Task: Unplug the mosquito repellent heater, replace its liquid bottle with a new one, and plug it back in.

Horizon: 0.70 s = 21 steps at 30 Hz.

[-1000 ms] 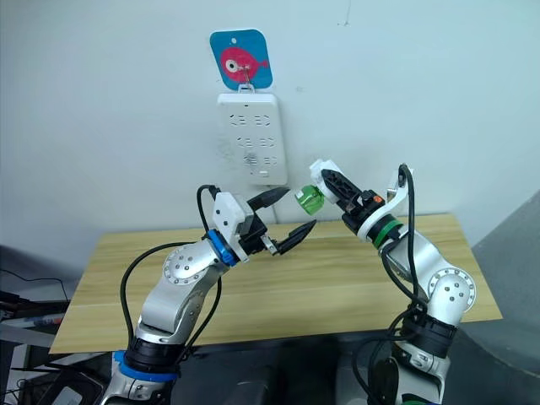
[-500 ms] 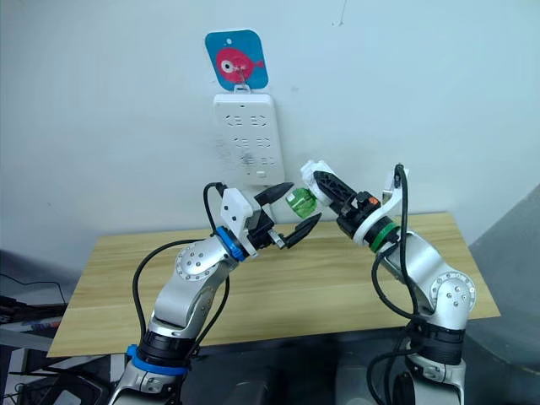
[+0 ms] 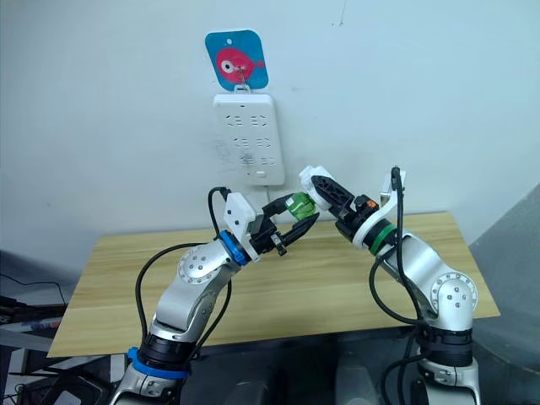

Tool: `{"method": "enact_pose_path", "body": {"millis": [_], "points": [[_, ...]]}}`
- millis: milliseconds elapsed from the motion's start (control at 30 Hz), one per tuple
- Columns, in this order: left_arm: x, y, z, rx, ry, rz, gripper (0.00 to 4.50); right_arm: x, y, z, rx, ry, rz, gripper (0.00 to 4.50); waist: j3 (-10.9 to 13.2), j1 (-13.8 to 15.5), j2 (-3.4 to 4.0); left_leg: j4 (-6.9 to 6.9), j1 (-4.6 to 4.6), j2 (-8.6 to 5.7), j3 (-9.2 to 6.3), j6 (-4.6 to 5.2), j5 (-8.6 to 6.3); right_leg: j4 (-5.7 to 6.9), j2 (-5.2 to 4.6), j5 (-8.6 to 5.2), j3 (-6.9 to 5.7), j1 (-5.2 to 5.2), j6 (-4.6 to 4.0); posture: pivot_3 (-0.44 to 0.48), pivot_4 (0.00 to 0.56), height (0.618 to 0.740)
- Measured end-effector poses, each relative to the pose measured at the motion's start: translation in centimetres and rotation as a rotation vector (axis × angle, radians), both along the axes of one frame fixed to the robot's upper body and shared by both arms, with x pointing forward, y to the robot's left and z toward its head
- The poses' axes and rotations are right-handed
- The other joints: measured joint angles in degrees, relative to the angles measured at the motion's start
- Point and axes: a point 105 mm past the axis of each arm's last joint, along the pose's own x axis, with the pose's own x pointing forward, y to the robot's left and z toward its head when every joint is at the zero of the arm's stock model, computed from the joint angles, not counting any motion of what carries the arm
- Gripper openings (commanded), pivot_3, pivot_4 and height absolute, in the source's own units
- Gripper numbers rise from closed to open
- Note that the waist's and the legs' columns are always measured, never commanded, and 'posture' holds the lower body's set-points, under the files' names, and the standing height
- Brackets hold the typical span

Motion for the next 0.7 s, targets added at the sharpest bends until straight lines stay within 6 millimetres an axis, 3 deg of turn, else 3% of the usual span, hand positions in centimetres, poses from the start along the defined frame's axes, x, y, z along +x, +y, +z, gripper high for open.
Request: {"method": "enact_pose_path", "body": {"millis": [167,300,467,700], "points": [[-0.1,1.1,-0.4,0.114,-0.037,-0.075,2.25,-0.7,-0.6,-0.4,-0.091,-0.017,0.098,4.46,0.01,0.08,-0.01,0.01,0.02,0.04,0.06,0.1,-0.06,-0.07,0.11,0.0,0.06,0.03,0.0,-0.122,0.194,0.74],[-0.7,2.8,-1.6,0.287,-0.062,-0.239,2.25,-1.3,-2.0,-1.2,-0.199,0.011,0.257,4.46,0.01,0.12,-0.02,0.0,0.05,0.17,0.23,0.23,-0.13,-0.2,0.19,0.0,0.17,0.06,-0.01,-0.114,0.202,0.74],[-0.9,3.0,-1.8,0.345,-0.071,-0.356,2.25,-2.5,-1.9,-1.7,-0.226,0.039,0.437,4.46,0.06,0.19,-0.09,0.01,-0.01,0.2,0.25,0.31,-0.18,-0.31,0.17,0.0,0.23,0.06,-0.01,-0.105,0.211,0.74],[-1.2,3.0,-2.5,0.37,-0.062,-0.399,2.25,-2.5,-1.8,-3.0,-0.22,0.113,0.493,4.46,0.11,0.65,-0.18,0.02,-0.02,0.2,0.29,0.33,-0.2,-0.33,0.1,0.0,0.3,0.05,0.0,-0.098,0.213,0.74]]}}
